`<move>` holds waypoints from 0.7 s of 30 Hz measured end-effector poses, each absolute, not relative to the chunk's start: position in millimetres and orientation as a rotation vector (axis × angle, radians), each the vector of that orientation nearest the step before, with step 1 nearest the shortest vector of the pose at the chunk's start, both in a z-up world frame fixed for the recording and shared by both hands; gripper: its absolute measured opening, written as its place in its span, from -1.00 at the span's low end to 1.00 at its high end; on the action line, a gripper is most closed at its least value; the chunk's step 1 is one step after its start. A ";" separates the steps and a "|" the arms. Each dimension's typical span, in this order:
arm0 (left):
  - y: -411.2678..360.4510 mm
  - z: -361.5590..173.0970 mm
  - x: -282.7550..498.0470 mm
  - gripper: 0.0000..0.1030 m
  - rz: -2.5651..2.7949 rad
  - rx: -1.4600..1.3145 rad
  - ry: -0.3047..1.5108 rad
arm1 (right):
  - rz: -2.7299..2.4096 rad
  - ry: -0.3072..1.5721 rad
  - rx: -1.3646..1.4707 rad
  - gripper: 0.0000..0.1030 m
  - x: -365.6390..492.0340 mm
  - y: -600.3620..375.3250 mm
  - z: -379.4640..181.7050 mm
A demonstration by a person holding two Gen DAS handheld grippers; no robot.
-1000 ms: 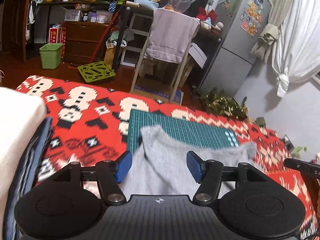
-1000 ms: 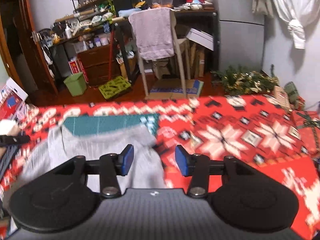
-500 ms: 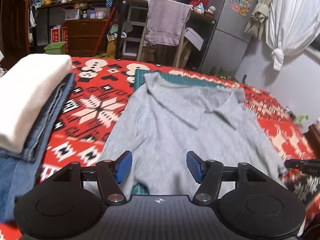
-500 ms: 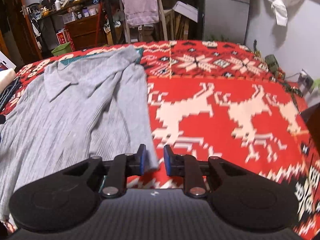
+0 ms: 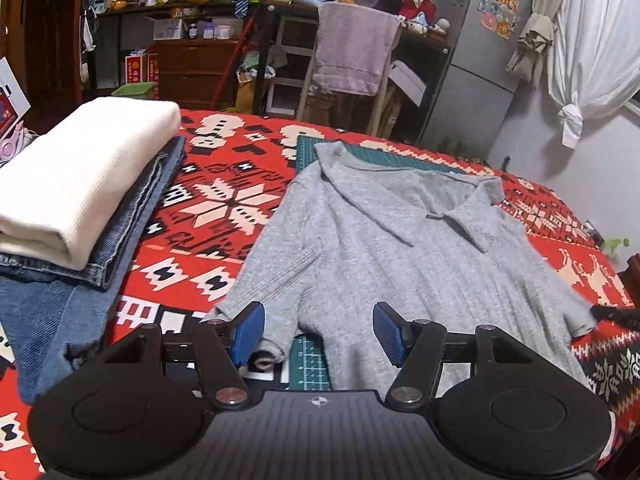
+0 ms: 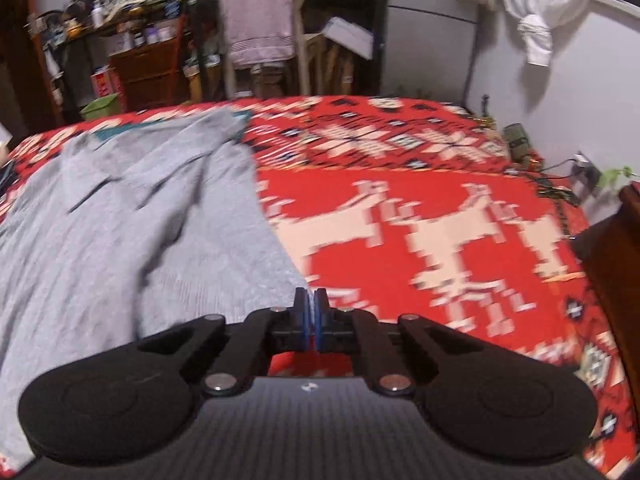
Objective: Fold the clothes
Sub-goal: 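Lay the grey shirt flat on the mat and open both tools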
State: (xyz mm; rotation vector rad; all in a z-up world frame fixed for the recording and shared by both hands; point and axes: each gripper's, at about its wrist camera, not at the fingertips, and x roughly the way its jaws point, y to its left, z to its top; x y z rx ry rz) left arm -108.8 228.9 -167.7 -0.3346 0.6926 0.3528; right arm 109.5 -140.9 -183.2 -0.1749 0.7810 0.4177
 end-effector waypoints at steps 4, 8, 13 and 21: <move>233.2 -168.6 -108.9 0.14 0.375 -0.346 0.703 | 0.373 0.759 -0.221 -0.95 133.6 -162.8 -178.1; 235.3 -168.6 -108.2 0.14 0.390 -0.352 0.712 | 0.335 0.764 -0.231 -0.96 159.3 -181.4 -179.1; 237.6 -167.9 -108.0 0.14 0.412 -0.344 0.723 | 0.301 0.760 -0.249 -0.96 183.7 -196.4 -181.0; 247.4 -165.8 -110.2 0.14 0.440 -0.343 0.725 | 0.240 0.709 -0.269 -0.97 212.1 -206.5 -174.9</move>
